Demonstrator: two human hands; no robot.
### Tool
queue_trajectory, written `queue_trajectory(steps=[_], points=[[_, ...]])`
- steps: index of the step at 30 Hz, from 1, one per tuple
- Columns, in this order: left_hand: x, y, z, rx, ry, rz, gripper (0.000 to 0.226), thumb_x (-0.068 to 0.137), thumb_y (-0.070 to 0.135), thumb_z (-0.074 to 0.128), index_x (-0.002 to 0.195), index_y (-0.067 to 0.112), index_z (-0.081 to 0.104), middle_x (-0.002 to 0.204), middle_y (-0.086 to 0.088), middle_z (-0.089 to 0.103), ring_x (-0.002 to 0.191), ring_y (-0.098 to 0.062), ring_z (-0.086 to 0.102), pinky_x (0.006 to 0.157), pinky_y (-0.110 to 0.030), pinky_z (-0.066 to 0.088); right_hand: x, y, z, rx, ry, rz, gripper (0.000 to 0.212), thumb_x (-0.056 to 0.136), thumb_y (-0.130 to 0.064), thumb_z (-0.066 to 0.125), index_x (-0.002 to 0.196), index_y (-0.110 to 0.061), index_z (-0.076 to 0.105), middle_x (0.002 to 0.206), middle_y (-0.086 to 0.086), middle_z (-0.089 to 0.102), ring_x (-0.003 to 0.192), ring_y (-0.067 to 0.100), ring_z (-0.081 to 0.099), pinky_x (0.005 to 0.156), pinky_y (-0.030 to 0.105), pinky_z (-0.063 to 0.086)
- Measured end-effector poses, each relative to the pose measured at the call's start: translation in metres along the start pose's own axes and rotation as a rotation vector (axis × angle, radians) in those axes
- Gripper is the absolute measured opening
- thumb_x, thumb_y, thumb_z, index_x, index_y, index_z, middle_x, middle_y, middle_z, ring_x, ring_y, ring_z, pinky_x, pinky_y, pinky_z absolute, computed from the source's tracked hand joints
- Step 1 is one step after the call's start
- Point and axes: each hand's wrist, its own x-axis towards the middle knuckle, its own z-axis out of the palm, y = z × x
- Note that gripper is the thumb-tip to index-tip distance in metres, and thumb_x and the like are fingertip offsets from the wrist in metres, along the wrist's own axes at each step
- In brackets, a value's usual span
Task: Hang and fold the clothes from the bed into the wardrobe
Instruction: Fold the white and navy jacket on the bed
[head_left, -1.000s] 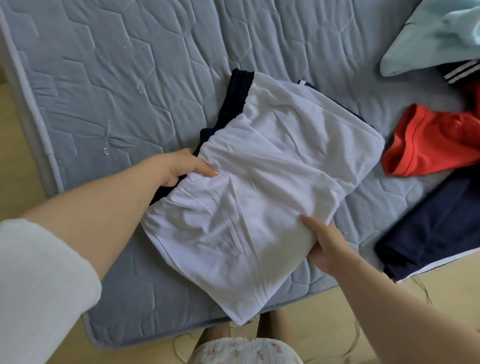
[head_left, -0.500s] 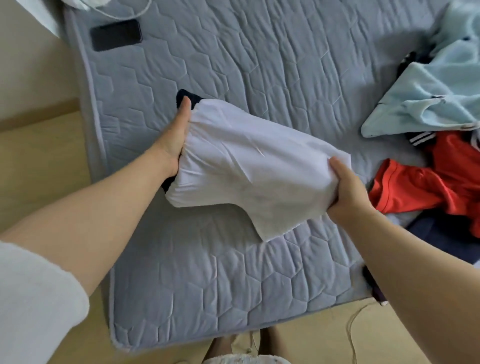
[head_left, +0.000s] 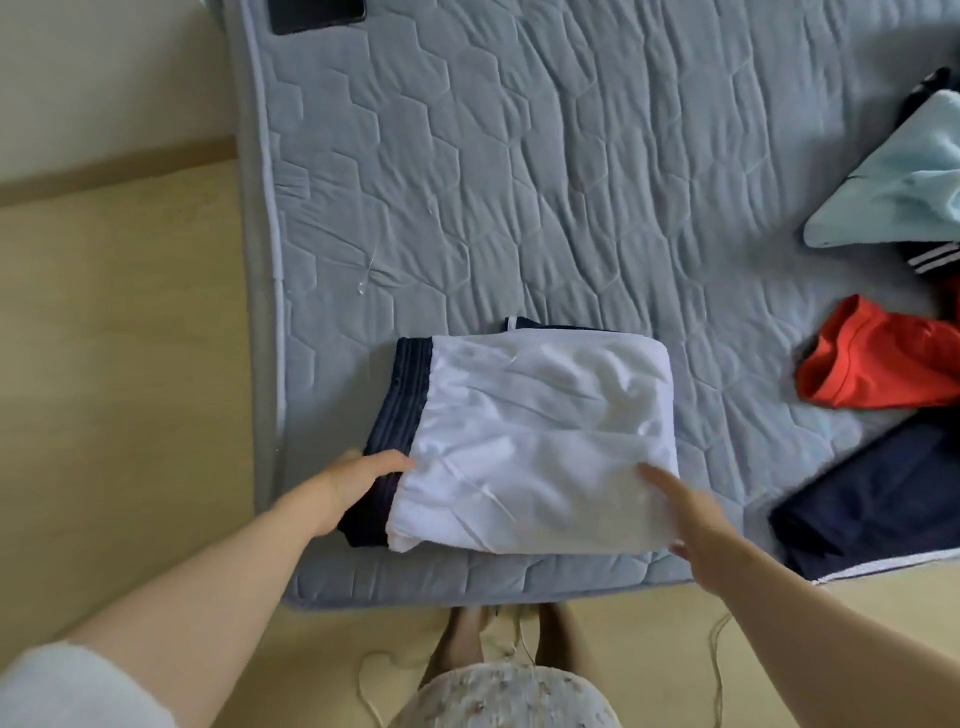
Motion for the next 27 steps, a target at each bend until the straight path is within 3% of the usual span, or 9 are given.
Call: queue_trajectory(steps=[2, 6, 8, 11, 15, 20, 23, 26, 27], points=[[0.006, -0.032, 0.005, 0.105, -0.028, -0.069, 0.069, 0.068, 0.039, 0.076, 0.124, 0.012, 0.044, 0.114, -0.006, 0.054, 0.102, -0.021, 0.053, 0.079, -0.028, 0.045, 0.005, 0.018, 0.003, -0.083, -0.012, 0.035, 0.039, 0.079, -0.044, 0.067, 0.099, -0.014, 0.051, 0.091, 0.003, 0.057, 0.08, 0.02, 0.053, 0.07, 0.03, 0.04], [0.016, -0.054, 0.013, 0.157, -0.076, -0.052, 0.064, 0.077, 0.024, 0.074, 0.132, 0.013, 0.042, 0.112, 0.002, 0.054, 0.1, -0.016, 0.052, 0.076, -0.023, 0.042, 0.015, 0.022, 0.011, -0.148, -0.006, -0.074, 0.038, 0.082, -0.034, 0.067, 0.11, -0.012, 0.054, 0.087, 0.0, 0.057, 0.074, 0.015, 0.052, 0.059, 0.026, 0.036], [0.024, -0.05, 0.017, 0.066, -0.006, 0.031, 0.075, 0.075, 0.032, 0.075, 0.137, 0.019, 0.035, 0.123, 0.005, 0.049, 0.109, -0.019, 0.05, 0.088, -0.029, 0.042, 0.022, 0.011, 0.016, -0.125, 0.027, -0.173, 0.044, 0.083, -0.029, 0.068, 0.116, -0.006, 0.052, 0.096, 0.007, 0.057, 0.074, 0.017, 0.053, 0.059, 0.027, 0.039], [0.032, -0.034, 0.024, -0.19, 0.14, 0.148, 0.068, 0.075, 0.039, 0.074, 0.132, 0.025, 0.04, 0.124, 0.001, 0.054, 0.104, -0.023, 0.055, 0.095, -0.041, 0.046, 0.029, -0.007, 0.024, -0.05, 0.073, -0.274, 0.042, 0.082, -0.024, 0.069, 0.116, -0.006, 0.052, 0.098, 0.008, 0.057, 0.075, 0.019, 0.055, 0.061, 0.028, 0.043], [0.033, -0.037, 0.029, -0.051, 0.085, 0.055, 0.033, 0.077, 0.029, 0.073, 0.101, 0.019, 0.052, 0.092, 0.008, 0.054, 0.081, -0.008, 0.051, 0.066, -0.024, 0.041, 0.029, -0.012, 0.033, -0.179, 0.074, -0.279, 0.018, 0.085, -0.013, 0.064, 0.1, -0.008, 0.057, 0.074, 0.001, 0.054, 0.063, 0.015, 0.051, 0.052, 0.025, 0.039], [0.028, -0.079, 0.025, -0.027, 0.161, -0.088, 0.011, 0.075, 0.013, 0.067, 0.079, 0.017, 0.057, 0.084, -0.003, 0.059, 0.073, -0.015, 0.053, 0.058, -0.026, 0.04, 0.021, 0.001, 0.037, -0.344, -0.012, -0.096, 0.009, 0.082, -0.008, 0.063, 0.076, -0.005, 0.057, 0.064, 0.008, 0.052, 0.056, 0.021, 0.048, 0.051, 0.026, 0.038], [0.039, -0.097, 0.025, 0.01, 0.224, -0.115, 0.035, 0.071, 0.026, 0.074, 0.102, 0.013, 0.06, 0.107, -0.01, 0.059, 0.095, -0.026, 0.058, 0.081, -0.036, 0.05, 0.029, 0.004, 0.041, -0.399, 0.03, -0.066, 0.014, 0.081, -0.013, 0.065, 0.086, -0.001, 0.059, 0.067, 0.011, 0.052, 0.057, 0.022, 0.047, 0.052, 0.027, 0.038], [0.052, -0.096, 0.033, 0.107, 0.432, -0.088, 0.07, 0.061, 0.051, 0.078, 0.116, 0.022, 0.045, 0.124, -0.007, 0.04, 0.112, -0.03, 0.047, 0.083, -0.036, 0.042, 0.044, 0.005, 0.05, -0.363, 0.075, -0.156, 0.054, 0.076, -0.032, 0.073, 0.122, -0.012, 0.053, 0.115, 0.012, 0.053, 0.098, 0.031, 0.055, 0.083, 0.04, 0.05], [0.054, -0.093, 0.036, 0.039, 0.48, -0.068, 0.075, 0.058, 0.053, 0.079, 0.115, 0.022, 0.043, 0.125, -0.007, 0.041, 0.111, -0.03, 0.048, 0.083, -0.037, 0.042, 0.046, 0.004, 0.053, -0.315, 0.075, -0.179, 0.062, 0.073, -0.034, 0.075, 0.126, -0.015, 0.048, 0.122, 0.01, 0.051, 0.105, 0.032, 0.055, 0.084, 0.042, 0.051]])
